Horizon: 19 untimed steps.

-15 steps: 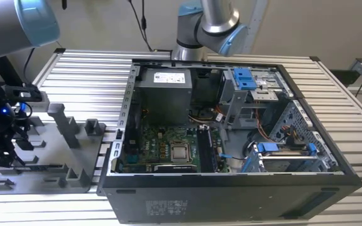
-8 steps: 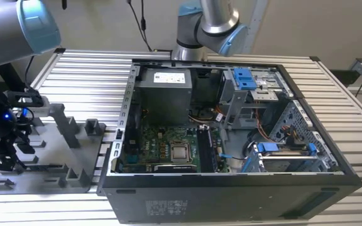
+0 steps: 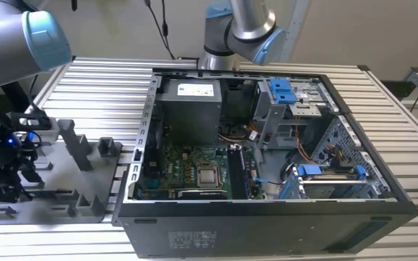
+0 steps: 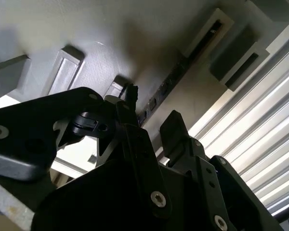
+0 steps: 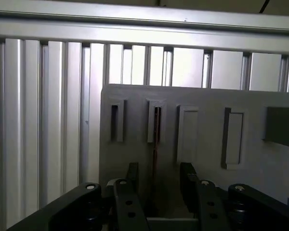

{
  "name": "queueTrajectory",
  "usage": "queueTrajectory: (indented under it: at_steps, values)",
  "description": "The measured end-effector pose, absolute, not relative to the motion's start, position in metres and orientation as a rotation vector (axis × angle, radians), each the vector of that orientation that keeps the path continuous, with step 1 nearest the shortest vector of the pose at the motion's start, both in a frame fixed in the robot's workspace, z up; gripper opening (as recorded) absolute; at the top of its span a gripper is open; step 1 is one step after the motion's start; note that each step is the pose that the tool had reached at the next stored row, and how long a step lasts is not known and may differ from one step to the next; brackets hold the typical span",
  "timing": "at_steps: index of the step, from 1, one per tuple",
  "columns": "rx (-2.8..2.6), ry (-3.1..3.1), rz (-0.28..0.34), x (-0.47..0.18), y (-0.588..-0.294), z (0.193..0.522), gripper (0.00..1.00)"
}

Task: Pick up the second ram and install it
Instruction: 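Pick up the second ram and move it above second insertion slot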

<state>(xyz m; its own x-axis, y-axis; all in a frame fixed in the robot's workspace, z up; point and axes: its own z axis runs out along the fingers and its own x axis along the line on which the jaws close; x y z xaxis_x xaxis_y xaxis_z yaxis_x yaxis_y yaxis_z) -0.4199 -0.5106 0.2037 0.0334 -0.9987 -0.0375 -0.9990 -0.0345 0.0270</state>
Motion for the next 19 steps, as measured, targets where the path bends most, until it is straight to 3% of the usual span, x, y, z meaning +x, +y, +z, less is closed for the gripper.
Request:
queueTrajectory:
  at_steps: [19]
  values:
    - [-2.264, 2.171, 0.052, -0.4217, -0.5103, 0.1952, 0.48]
